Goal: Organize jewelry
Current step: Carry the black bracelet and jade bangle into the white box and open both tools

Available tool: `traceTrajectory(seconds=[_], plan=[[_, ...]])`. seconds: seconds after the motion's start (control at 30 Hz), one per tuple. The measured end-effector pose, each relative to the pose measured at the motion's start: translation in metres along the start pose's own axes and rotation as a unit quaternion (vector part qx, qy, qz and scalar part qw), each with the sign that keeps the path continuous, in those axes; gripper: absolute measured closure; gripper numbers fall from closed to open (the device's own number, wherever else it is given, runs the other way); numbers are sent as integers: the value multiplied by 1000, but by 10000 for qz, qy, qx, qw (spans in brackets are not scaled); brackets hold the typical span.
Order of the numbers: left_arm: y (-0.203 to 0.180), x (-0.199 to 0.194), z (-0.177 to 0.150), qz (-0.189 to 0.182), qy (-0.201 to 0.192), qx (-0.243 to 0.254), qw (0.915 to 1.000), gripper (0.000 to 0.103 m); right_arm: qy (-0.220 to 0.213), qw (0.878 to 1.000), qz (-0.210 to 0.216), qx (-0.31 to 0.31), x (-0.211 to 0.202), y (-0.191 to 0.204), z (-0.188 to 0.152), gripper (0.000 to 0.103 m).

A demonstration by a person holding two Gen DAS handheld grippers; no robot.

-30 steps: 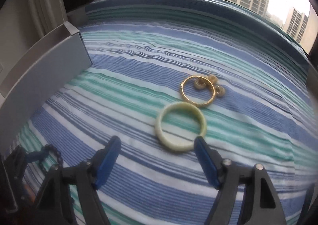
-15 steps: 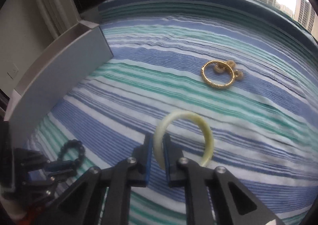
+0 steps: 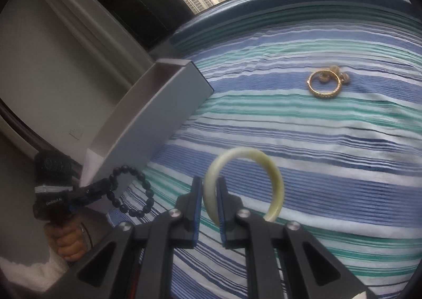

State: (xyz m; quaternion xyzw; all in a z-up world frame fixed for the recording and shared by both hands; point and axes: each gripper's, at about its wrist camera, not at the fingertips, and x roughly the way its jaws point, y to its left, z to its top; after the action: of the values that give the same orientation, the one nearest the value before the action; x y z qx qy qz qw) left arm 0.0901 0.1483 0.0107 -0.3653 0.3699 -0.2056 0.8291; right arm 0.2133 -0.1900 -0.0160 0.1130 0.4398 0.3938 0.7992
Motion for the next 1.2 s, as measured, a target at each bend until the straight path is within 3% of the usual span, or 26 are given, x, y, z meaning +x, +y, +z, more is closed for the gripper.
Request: traceTrajectory(seconds=[0.13, 0.27, 0.4, 0.5, 0.7, 0.8, 0.87, 0.9, 0.93, 1.0, 1.13, 1.2], plan=[[4, -83, 30, 388, -959, 38, 9946, 95, -176, 9974, 328, -609, 17, 63, 40, 92], [29, -138, 56, 1438, -1511, 1, 9780, 95, -320, 9884, 556, -1376, 47, 135, 79, 92], [72, -149, 66, 2398, -1508, -172, 9589, 95, -159, 9785, 639, -1957, 98, 193, 110, 92], [96, -140, 62, 2859, -1317, -253, 9488, 95, 36, 9724, 297, -2313, 148, 219, 122, 92], [120, -112, 44, 3329, -884, -311, 9383, 94, 506, 9543, -676, -2867, 247, 242, 119, 91], [119, -104, 40, 3473, -864, -263, 9334, 92, 505, 9486, -989, -2964, 265, 241, 111, 90], [118, -108, 41, 3460, -925, -276, 9333, 76, 306, 9528, -1046, -2832, 261, 239, 112, 90], [114, -111, 41, 3446, -1007, -274, 9329, 61, 228, 9566, -1014, -2724, 254, 240, 113, 85], [107, -115, 41, 3462, -1125, -225, 9311, 49, 111, 9597, -964, -2638, 244, 241, 115, 68], [87, -121, 42, 3528, -1385, 36, 9254, 38, -280, 9596, -870, -2663, 214, 244, 113, 40], [37, -115, 36, 3484, -1661, 665, 9201, 18, -736, 9506, -709, -2933, 151, 238, 97, 37], [15, -98, 26, 3385, -1619, 1005, 9215, 11, -854, 9455, -842, -3028, 125, 219, 79, 28]])
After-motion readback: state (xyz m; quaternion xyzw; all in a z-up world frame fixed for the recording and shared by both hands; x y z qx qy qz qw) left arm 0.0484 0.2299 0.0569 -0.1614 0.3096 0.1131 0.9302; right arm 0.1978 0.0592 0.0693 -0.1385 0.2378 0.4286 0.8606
